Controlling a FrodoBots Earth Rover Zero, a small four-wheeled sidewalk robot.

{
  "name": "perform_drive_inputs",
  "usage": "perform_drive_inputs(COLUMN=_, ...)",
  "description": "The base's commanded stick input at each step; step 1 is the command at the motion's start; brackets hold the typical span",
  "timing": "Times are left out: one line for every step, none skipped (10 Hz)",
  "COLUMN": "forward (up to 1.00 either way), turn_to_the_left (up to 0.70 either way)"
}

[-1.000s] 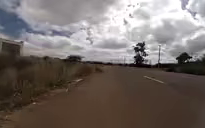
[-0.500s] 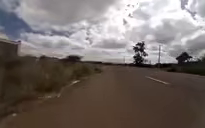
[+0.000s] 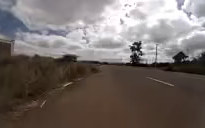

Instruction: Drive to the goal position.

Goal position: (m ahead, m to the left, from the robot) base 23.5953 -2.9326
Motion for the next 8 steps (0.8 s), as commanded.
perform_drive_inputs(forward=0.85, turn_to_the_left=0.0)
perform_drive_inputs(forward=0.85, turn_to_the_left=0.0)
perform_drive_inputs(forward=0.85, turn_to_the_left=0.0)
perform_drive_inputs(forward=0.85, turn_to_the_left=0.0)
perform_drive_inputs(forward=0.85, turn_to_the_left=0.0)
perform_drive_inputs(forward=0.85, turn_to_the_left=0.0)
perform_drive_inputs(forward=0.85, turn_to_the_left=0.0)
perform_drive_inputs(forward=0.85, turn_to_the_left=0.0)
